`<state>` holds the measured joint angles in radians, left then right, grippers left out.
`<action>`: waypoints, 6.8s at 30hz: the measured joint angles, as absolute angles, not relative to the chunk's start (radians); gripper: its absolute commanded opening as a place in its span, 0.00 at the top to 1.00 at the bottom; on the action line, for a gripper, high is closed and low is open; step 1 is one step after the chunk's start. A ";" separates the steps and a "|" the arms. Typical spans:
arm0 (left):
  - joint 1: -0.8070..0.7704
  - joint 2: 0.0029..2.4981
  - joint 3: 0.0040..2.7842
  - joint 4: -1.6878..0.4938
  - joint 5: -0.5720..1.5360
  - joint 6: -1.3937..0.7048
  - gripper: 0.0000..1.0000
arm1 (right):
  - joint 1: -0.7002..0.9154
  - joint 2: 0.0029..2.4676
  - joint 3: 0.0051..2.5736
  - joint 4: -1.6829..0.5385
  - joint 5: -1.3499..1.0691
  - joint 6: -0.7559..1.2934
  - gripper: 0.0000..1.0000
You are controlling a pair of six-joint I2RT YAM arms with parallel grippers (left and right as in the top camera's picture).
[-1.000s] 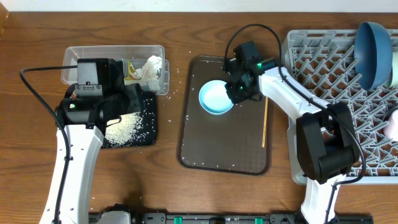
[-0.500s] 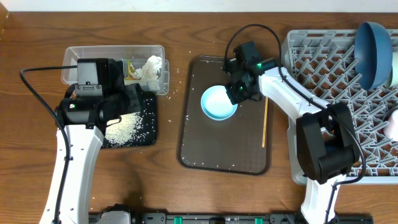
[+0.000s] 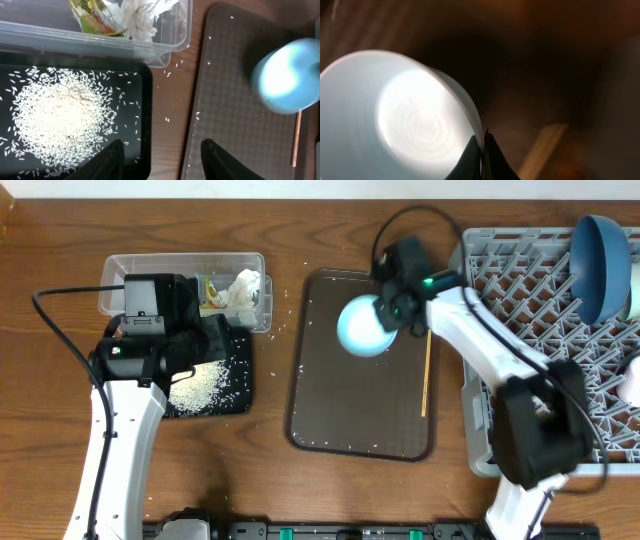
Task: Sort waste into correct bins and load items into the dishwasher rack
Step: 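Carry the bowl right and place it in the dish rack, then move the right gripper to the wooden chopstick and grasp it, then lift the chopstick and lower it into the rack's left edge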
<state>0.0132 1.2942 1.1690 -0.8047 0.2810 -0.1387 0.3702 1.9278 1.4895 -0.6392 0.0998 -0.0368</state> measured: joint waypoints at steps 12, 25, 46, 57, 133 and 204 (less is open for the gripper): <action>0.013 1.294 1.169 -0.805 0.281 -0.139 0.48 | 0.253 1.720 1.510 -0.278 0.696 -0.402 0.99; 0.013 1.294 1.169 -0.805 0.281 -0.138 0.48 | 0.081 1.800 1.510 -0.233 0.759 -0.953 0.99; 0.013 1.294 1.169 -0.805 0.281 -0.139 0.48 | -0.020 1.938 1.509 -0.140 0.691 -1.175 0.99; 0.013 1.294 1.169 -0.805 0.281 -0.139 0.48 | -0.020 1.990 1.509 -0.097 0.822 -1.153 0.99; 0.013 1.294 1.169 -0.808 0.281 -0.139 0.47 | 0.348 1.842 1.245 -0.794 0.025 0.374 0.49; 0.013 1.294 1.169 -0.808 0.281 -0.139 0.47 | 0.106 1.525 1.222 -0.913 0.072 0.152 0.99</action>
